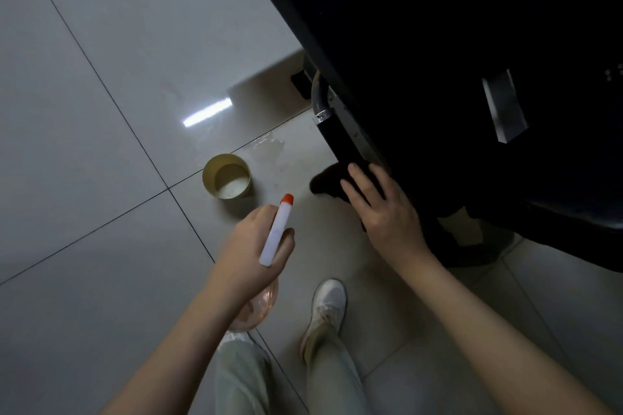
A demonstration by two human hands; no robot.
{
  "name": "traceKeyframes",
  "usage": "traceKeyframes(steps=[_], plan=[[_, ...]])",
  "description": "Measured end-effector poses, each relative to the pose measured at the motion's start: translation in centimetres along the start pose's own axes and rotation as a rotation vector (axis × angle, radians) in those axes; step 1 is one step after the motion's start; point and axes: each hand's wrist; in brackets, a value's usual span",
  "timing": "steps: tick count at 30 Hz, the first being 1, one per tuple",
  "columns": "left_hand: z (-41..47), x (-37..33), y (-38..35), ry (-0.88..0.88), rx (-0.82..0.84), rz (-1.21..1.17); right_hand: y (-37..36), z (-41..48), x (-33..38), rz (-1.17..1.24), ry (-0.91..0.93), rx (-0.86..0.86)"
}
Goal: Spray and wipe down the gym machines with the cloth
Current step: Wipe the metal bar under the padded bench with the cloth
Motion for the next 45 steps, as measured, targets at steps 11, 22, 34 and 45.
traceKeyframes(steps=[11, 22, 34, 45], plan=[[-0.1, 0.4, 0.4, 0.005, -0.049, 0.018, -0.1, 6.9, 1.6, -0.03, -0.101, -0.051], [-0.3, 0.4, 0.7, 0.017, -0.062, 0.018, 0.9, 4.4, 0.8, -0.033, 0.015, -0.017], [0.5, 0.6, 1.1, 0.012, -0.082, 0.003, -1.6, 10.5, 1.9, -0.177, 0.128, 0.035], [2.6, -0.1, 2.7, -0.021, -0.111, -0.006, 1.2, 10.0, 2.1, -0.066, 0.066, -0.125]])
Point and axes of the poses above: each hand's wrist, its own z-axis towards the middle knuckle, its own y-axis out of the back of the hand, x = y × z, and after that the axes turned 6 degrees about -x, right-handed
